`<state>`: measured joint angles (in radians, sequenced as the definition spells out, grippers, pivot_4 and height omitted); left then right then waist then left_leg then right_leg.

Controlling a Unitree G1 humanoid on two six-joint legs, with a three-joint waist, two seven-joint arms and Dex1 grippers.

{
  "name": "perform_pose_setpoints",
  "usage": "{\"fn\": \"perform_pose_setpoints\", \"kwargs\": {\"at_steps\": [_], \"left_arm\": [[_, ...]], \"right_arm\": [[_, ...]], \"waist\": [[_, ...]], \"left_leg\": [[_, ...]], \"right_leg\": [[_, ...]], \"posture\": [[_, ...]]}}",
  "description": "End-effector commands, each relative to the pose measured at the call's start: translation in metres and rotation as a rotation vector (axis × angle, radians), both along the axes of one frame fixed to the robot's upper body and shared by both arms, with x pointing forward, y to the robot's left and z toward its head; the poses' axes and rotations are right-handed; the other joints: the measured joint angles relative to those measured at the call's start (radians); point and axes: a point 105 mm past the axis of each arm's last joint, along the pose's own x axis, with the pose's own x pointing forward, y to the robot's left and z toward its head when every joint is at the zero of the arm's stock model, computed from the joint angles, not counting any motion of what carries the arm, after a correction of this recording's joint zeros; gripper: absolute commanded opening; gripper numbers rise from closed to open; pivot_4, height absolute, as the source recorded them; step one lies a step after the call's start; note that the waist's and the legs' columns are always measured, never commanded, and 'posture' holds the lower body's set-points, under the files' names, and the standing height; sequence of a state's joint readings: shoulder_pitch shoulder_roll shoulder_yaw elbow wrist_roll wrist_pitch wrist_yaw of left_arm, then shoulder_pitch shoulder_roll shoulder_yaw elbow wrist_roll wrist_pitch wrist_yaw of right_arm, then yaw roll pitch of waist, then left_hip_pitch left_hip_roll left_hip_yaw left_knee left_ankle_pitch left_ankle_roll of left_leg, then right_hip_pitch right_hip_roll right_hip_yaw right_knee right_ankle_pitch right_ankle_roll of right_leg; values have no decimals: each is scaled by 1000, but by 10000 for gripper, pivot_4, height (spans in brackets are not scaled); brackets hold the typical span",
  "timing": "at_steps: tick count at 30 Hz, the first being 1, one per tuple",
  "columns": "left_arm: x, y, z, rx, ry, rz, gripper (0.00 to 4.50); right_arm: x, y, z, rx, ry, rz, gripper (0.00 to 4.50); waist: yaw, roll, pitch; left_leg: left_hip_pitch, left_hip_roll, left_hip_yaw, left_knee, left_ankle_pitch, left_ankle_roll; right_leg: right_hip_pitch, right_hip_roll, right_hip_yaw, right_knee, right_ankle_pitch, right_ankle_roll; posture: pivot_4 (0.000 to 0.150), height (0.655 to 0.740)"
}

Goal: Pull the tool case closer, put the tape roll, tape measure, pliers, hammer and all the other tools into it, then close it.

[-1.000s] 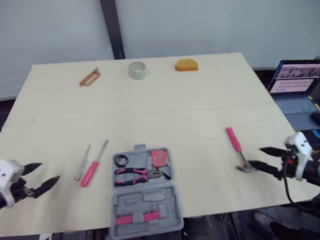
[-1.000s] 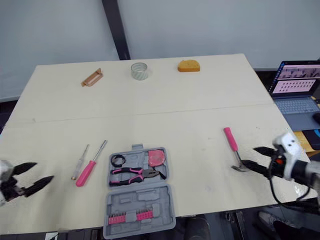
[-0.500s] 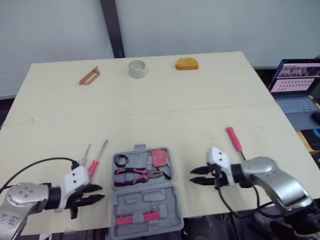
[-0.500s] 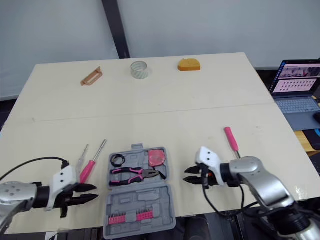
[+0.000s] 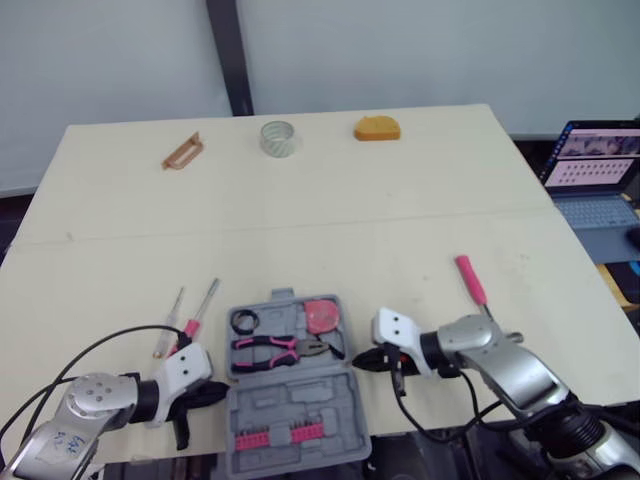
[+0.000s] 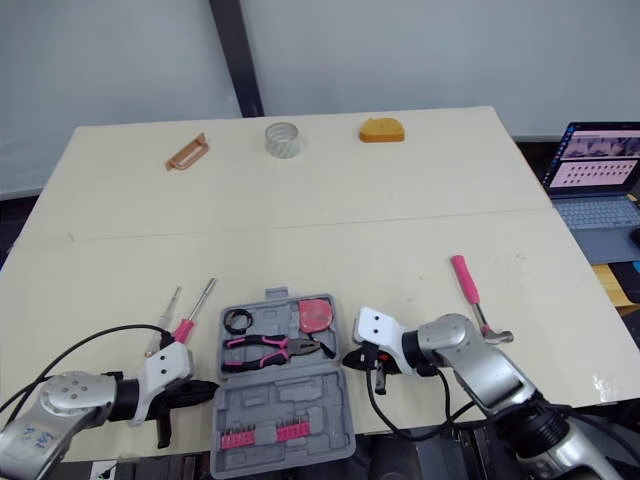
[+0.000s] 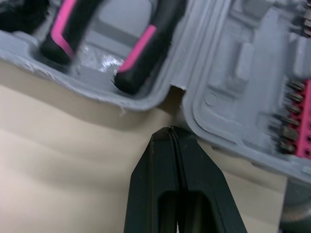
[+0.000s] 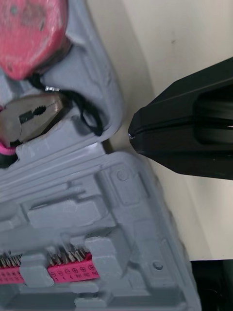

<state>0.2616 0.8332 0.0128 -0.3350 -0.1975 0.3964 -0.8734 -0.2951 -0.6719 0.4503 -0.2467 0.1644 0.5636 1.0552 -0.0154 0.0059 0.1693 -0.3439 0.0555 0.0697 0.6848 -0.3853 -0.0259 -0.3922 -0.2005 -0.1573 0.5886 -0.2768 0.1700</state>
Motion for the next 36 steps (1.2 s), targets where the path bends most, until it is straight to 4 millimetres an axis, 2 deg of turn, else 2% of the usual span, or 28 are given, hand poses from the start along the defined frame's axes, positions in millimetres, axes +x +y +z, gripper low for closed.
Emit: {"fn": "perform_pose_setpoints", "kwargs": {"at_steps": [1,10,18,23,36], "left_arm": [[1,-10,1,-15,-19,-13,355],[5,-22,7,-39,-47,-22,355],[29,-39,12,-65,-87,-44,355],[41,-42,14,-73,-104,-51,355],[36,-41,11,-77,-86,-66,355]], "right_arm": [[-2,8,1,16,-5,28,163],[-3,17,6,62,0,14,163],[5,6,9,59,-16,-52,163],[11,4,11,61,-32,-82,163],[14,4,10,66,-54,-113,163]], "waist": [[5,0,0],[15,0,0],[27,0,0],[24,0,0],[14,0,0]], "left_leg": [[0,0,0,0,0,0],[1,0,0,0,0,0],[0,0,0,3,0,0],[0,0,0,3,0,0],[0,0,0,2,0,0]], "right_leg": [[0,0,0,0,0,0],[0,0,0,1,0,0],[0,0,0,1,0,-1],[0,0,0,1,0,-1],[0,0,0,1,0,-1]], "posture": [[1500,7400],[1500,7400],[1500,7400],[1500,7400],[1500,7400]]}}
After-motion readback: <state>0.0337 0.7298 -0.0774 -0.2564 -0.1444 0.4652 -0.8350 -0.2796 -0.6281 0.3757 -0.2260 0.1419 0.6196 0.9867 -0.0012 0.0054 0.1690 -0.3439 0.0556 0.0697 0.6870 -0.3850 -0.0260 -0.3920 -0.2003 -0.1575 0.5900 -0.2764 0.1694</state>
